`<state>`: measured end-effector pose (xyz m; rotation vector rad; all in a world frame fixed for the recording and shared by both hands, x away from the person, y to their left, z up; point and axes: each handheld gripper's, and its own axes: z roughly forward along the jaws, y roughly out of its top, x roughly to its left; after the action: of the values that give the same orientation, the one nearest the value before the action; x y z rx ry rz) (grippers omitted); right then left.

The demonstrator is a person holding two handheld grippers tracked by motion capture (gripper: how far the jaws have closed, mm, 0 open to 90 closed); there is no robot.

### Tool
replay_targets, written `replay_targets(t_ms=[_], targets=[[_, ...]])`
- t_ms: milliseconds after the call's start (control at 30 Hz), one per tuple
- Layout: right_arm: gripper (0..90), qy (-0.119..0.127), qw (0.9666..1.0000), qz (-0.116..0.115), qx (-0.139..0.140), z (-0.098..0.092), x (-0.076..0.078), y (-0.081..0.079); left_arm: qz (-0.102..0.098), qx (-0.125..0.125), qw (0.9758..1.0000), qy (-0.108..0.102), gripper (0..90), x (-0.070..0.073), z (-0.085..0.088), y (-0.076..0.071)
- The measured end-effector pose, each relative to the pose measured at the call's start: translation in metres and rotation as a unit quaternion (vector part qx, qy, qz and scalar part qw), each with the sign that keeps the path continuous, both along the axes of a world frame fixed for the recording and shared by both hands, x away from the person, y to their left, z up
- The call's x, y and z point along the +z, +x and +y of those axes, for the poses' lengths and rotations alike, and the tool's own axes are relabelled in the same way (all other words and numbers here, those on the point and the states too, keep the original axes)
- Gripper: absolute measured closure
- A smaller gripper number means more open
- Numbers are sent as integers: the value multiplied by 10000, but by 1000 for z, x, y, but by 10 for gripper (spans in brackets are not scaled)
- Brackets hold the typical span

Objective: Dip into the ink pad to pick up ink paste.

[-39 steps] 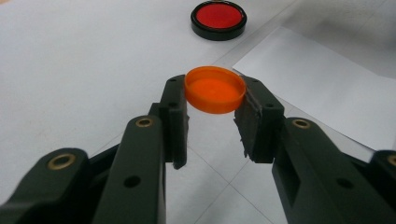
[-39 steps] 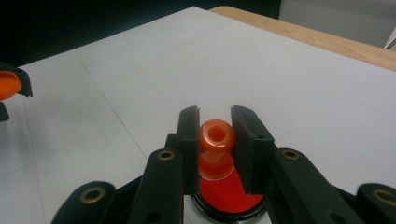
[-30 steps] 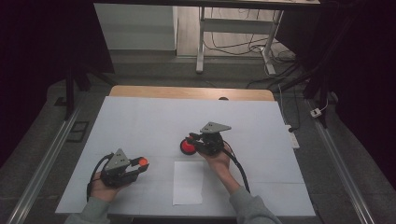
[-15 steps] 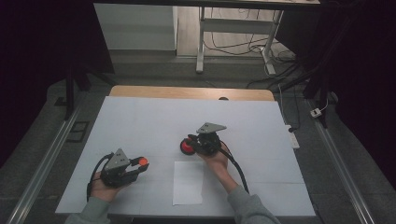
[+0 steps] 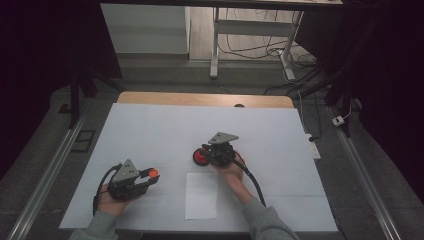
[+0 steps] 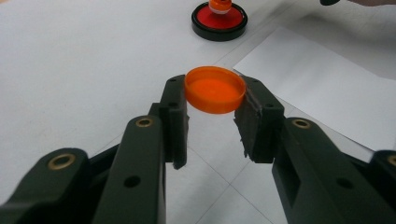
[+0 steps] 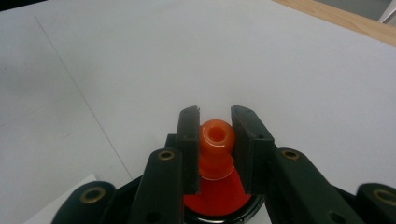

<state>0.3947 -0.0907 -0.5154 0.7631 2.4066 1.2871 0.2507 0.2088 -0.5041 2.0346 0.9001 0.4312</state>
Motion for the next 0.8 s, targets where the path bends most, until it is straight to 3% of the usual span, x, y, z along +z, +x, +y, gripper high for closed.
replay_targets(t_ms=[267, 800], targets=[[721, -234, 9997, -59, 39, 1, -5, 0, -9, -16, 10000, 20, 647, 0, 0, 0], [726, -161, 9998, -54, 62, -1, -7, 0, -32, -13, 10000, 0, 647, 1, 0, -2]])
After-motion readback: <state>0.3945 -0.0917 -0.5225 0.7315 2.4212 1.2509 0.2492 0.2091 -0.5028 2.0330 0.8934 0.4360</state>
